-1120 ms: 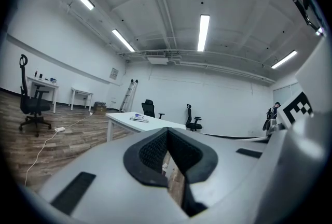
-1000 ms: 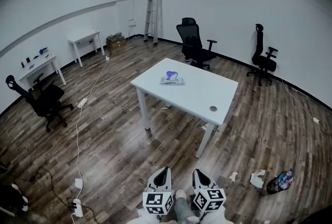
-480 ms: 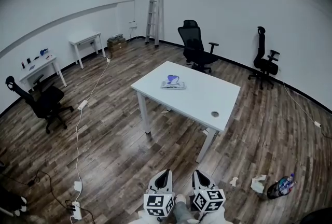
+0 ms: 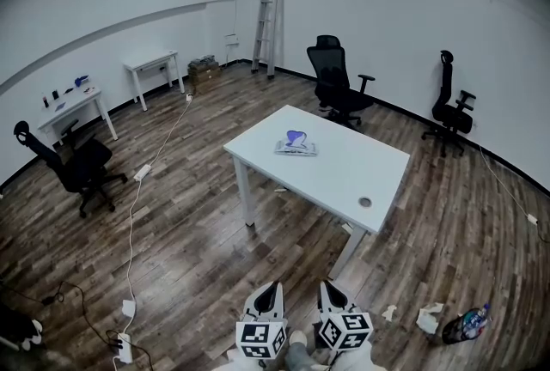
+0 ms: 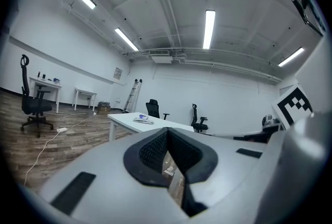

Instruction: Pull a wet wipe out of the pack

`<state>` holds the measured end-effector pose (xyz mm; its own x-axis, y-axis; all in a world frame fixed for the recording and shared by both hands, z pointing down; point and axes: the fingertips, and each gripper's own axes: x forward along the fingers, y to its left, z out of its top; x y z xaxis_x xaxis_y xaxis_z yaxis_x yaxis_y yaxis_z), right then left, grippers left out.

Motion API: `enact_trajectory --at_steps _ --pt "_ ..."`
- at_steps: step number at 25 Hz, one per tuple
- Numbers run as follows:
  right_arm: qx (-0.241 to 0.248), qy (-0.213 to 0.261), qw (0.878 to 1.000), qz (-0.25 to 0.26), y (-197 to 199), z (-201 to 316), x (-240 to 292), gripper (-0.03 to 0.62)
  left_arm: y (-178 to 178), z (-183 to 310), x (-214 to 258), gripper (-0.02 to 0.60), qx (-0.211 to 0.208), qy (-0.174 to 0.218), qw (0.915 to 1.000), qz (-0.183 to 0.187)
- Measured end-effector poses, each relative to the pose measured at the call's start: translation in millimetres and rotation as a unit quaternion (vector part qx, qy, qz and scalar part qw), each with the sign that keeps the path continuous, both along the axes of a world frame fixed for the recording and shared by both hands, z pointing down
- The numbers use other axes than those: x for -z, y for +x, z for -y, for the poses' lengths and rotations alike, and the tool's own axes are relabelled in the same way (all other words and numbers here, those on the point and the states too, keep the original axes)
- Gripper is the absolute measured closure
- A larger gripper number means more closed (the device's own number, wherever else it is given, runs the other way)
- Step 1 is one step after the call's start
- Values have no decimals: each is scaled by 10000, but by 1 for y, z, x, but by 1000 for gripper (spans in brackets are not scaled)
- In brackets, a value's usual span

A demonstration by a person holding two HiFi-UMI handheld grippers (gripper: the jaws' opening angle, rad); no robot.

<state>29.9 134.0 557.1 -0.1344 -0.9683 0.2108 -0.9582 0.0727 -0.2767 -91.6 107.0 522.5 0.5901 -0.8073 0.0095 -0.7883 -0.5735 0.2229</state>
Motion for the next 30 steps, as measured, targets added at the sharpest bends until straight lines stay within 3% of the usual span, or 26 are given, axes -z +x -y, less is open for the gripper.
enact_trajectory --at_steps 30 --pt "-77 -84 9999 126 96 123 -2 585 96 125 7 583 -70 2 9998 178"
